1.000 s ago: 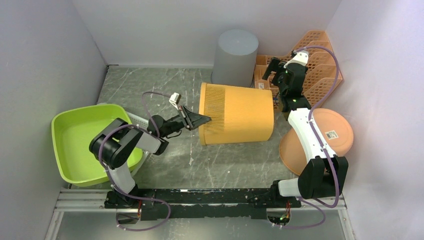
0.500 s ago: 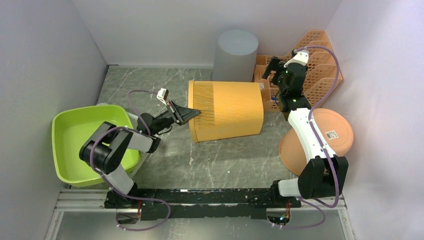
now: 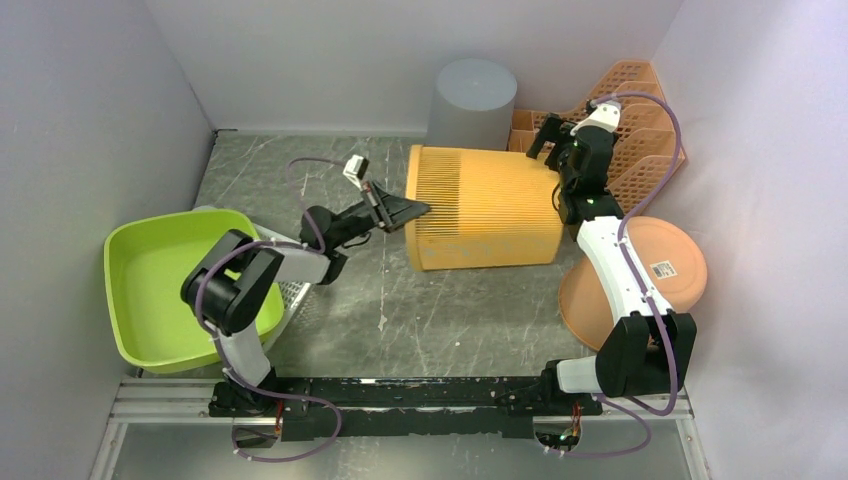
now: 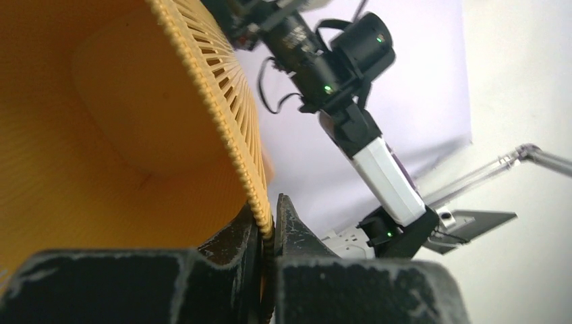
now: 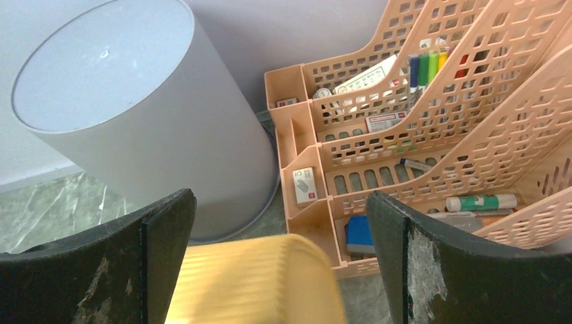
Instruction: Turn the large container upside down
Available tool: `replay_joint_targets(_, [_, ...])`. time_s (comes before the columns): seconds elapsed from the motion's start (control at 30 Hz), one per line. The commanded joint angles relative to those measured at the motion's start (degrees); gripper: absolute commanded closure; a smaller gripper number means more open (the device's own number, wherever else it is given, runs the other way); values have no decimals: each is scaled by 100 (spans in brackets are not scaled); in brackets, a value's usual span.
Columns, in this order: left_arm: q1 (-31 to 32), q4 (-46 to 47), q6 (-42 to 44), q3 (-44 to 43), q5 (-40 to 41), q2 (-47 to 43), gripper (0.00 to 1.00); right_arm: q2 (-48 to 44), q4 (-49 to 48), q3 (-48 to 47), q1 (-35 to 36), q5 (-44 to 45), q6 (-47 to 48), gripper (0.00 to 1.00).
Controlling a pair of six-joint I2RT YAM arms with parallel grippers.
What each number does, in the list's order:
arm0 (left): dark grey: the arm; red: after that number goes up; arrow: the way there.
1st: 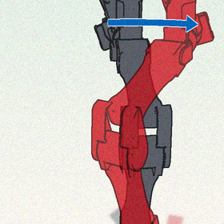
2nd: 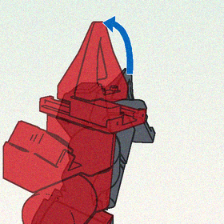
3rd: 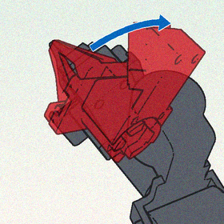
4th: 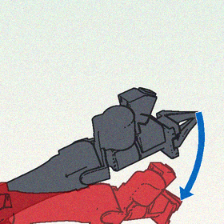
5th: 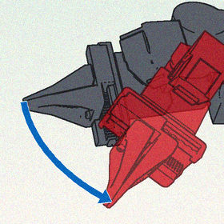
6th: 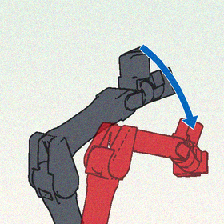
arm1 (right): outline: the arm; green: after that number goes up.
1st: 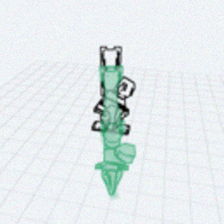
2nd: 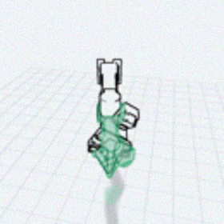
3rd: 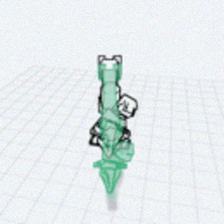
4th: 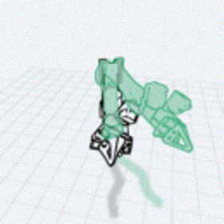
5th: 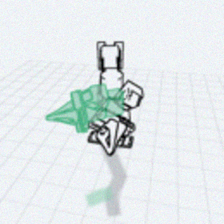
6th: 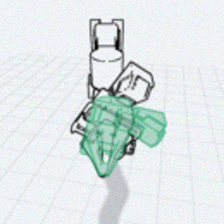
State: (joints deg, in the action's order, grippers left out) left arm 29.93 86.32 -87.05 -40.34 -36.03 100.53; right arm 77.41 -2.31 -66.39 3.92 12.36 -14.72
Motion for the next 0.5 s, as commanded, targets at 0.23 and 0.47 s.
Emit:
replay_joint_targets(0.23, [358, 1783, -416, -552, 261, 901, 93, -49, -102, -32, -138, -47, -31, 0])
replay_joint_targets(0.47, [-543, 1783, -514, 459, -22, 901, 93, -97, -86, -31, -149, -19, -17, 0])
